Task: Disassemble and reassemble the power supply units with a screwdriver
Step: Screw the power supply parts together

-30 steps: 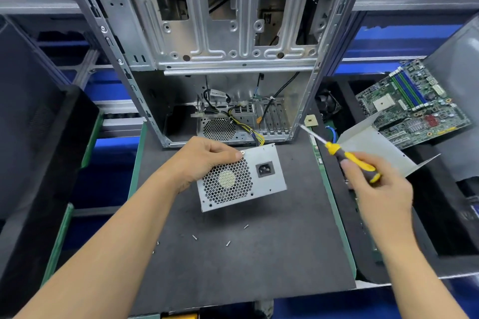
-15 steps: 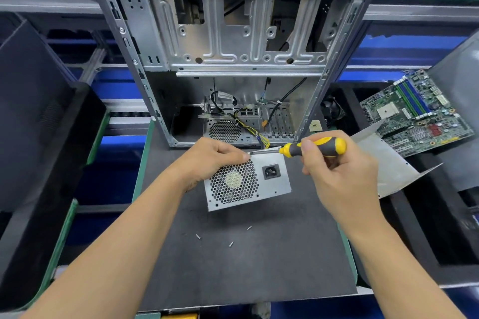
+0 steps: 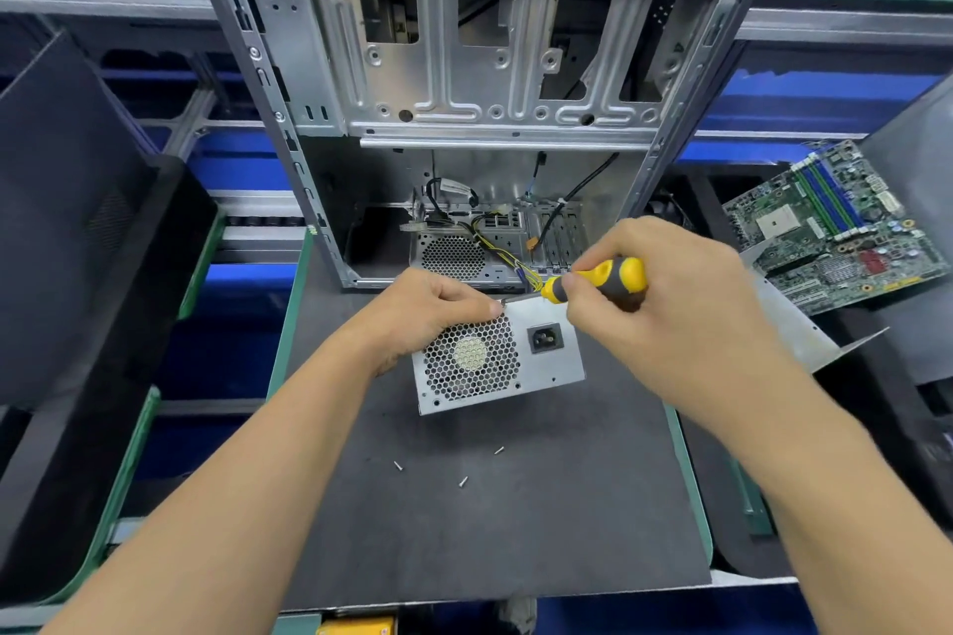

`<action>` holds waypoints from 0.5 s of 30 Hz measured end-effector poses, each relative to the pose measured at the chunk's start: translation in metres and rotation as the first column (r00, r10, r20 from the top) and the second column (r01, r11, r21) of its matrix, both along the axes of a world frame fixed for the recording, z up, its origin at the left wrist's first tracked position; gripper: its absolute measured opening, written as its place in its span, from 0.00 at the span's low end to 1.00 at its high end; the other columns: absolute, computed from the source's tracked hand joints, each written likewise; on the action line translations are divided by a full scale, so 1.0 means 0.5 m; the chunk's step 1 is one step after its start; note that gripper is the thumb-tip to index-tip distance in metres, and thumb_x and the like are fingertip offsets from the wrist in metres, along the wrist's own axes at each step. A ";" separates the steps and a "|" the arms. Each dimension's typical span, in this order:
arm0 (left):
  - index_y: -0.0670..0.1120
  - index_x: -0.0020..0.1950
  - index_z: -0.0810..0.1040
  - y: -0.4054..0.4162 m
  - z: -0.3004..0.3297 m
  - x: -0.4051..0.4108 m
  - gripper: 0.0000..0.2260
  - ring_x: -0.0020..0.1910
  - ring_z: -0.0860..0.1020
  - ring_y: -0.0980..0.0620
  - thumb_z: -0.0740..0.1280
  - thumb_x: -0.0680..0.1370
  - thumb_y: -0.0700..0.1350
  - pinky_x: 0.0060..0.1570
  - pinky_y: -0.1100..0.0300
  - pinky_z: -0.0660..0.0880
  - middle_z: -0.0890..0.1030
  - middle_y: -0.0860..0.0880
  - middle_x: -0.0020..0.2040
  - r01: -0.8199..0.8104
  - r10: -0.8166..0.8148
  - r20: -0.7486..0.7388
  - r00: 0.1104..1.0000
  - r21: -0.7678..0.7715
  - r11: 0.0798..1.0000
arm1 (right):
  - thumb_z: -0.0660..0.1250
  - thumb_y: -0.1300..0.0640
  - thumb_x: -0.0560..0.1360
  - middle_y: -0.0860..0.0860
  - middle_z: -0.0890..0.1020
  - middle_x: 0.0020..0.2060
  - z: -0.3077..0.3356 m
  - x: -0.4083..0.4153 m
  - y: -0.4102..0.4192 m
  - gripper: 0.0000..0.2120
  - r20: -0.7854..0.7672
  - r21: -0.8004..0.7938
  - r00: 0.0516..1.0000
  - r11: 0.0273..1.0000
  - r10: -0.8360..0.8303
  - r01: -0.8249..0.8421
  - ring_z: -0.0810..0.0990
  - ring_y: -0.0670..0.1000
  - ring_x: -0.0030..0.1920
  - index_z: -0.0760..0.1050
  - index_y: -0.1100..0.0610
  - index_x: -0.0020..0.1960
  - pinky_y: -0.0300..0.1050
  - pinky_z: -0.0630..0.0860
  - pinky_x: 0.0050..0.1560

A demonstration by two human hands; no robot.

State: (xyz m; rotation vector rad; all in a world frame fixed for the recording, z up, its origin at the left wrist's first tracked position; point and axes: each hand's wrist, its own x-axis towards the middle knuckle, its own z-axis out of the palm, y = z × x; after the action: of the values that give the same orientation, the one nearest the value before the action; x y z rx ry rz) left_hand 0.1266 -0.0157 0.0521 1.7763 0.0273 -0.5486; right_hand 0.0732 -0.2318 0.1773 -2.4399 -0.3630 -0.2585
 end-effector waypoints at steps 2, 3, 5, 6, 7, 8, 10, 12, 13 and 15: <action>0.57 0.44 0.88 -0.001 0.001 0.000 0.07 0.47 0.82 0.65 0.78 0.68 0.55 0.55 0.63 0.70 0.87 0.56 0.45 -0.004 0.004 -0.001 1.000 -0.005 1.000 | 0.66 0.47 0.71 0.44 0.76 0.38 0.027 0.013 0.004 0.08 -0.097 -0.162 0.993 0.983 0.068 -0.083 0.73 0.47 0.41 0.78 0.51 0.44 0.42 0.70 0.44; 0.57 0.44 0.88 -0.001 0.002 0.000 0.07 0.48 0.82 0.66 0.79 0.69 0.55 0.55 0.63 0.70 0.87 0.56 0.45 -0.006 0.006 -0.002 1.000 -0.005 1.000 | 0.66 0.47 0.73 0.43 0.73 0.38 0.039 0.020 0.006 0.08 -0.128 -0.240 0.987 0.962 0.102 -0.131 0.73 0.48 0.42 0.77 0.51 0.46 0.45 0.71 0.46; 0.57 0.44 0.88 -0.001 0.002 0.001 0.06 0.48 0.82 0.66 0.78 0.69 0.55 0.55 0.62 0.70 0.87 0.56 0.45 -0.005 0.005 -0.002 1.000 -0.001 1.000 | 0.65 0.49 0.77 0.44 0.70 0.40 0.057 0.029 0.010 0.08 -0.152 -0.372 0.975 0.905 0.161 -0.208 0.73 0.51 0.45 0.77 0.52 0.50 0.49 0.72 0.50; 0.57 0.45 0.88 0.000 0.002 0.001 0.07 0.48 0.82 0.65 0.78 0.69 0.55 0.57 0.61 0.71 0.87 0.56 0.46 -0.003 0.003 -0.003 1.000 0.002 1.000 | 0.64 0.49 0.78 0.46 0.69 0.42 0.063 0.032 0.013 0.09 -0.153 -0.426 0.971 0.874 0.184 -0.233 0.74 0.53 0.46 0.77 0.52 0.52 0.49 0.73 0.52; 0.57 0.45 0.88 0.000 0.002 0.001 0.07 0.49 0.82 0.65 0.78 0.69 0.56 0.60 0.59 0.71 0.87 0.56 0.46 0.000 0.000 -0.007 1.000 0.004 1.000 | 0.63 0.49 0.79 0.47 0.69 0.44 0.066 0.032 0.015 0.09 -0.147 -0.474 0.969 0.845 0.200 -0.247 0.75 0.54 0.47 0.77 0.53 0.54 0.48 0.72 0.52; 0.57 0.45 0.88 0.000 0.001 0.001 0.07 0.49 0.82 0.65 0.78 0.69 0.56 0.63 0.58 0.71 0.87 0.56 0.46 0.003 -0.003 -0.010 1.000 0.003 1.000 | 0.62 0.49 0.80 0.47 0.68 0.45 0.070 0.032 0.017 0.10 -0.139 -0.516 0.968 0.819 0.209 -0.251 0.74 0.53 0.47 0.77 0.53 0.55 0.46 0.70 0.50; 0.56 0.45 0.88 0.000 0.002 0.002 0.08 0.50 0.82 0.64 0.79 0.68 0.56 0.66 0.56 0.71 0.87 0.56 0.46 0.005 -0.005 -0.012 1.000 -0.005 1.000 | 0.61 0.49 0.80 0.48 0.68 0.46 0.077 0.029 0.020 0.11 -0.140 -0.556 0.966 0.791 0.216 -0.257 0.73 0.53 0.47 0.77 0.53 0.56 0.43 0.67 0.48; 0.57 0.45 0.88 0.000 0.004 0.002 0.12 0.50 0.82 0.64 0.79 0.66 0.59 0.66 0.56 0.71 0.87 0.56 0.46 0.010 -0.010 -0.011 1.000 -0.006 1.000 | 0.62 0.49 0.79 0.49 0.70 0.46 0.079 0.025 0.024 0.11 -0.159 -0.550 0.964 0.792 0.211 -0.264 0.74 0.54 0.48 0.79 0.53 0.56 0.46 0.71 0.50; 0.57 0.46 0.88 0.000 0.005 0.002 0.15 0.51 0.82 0.64 0.79 0.64 0.61 0.66 0.56 0.71 0.87 0.57 0.47 0.010 -0.010 -0.008 1.000 -0.004 1.000 | 0.63 0.49 0.79 0.50 0.71 0.47 0.080 0.023 0.026 0.11 -0.164 -0.544 0.966 0.799 0.199 -0.256 0.75 0.55 0.49 0.79 0.53 0.56 0.48 0.72 0.51; 0.56 0.46 0.88 0.000 0.006 0.002 0.19 0.52 0.82 0.63 0.79 0.60 0.64 0.65 0.57 0.71 0.87 0.56 0.47 0.001 -0.001 -0.006 1.000 -0.002 1.000 | 0.62 0.49 0.80 0.51 0.72 0.47 0.076 0.019 0.029 0.12 -0.160 -0.547 0.975 0.808 0.155 -0.218 0.76 0.59 0.49 0.80 0.54 0.55 0.51 0.74 0.51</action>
State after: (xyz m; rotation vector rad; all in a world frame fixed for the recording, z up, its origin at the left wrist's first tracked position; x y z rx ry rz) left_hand 0.1275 -0.0155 0.0554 1.7729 0.0299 -0.5550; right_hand 0.0829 -0.2175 0.2155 -2.9510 -0.7127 0.0882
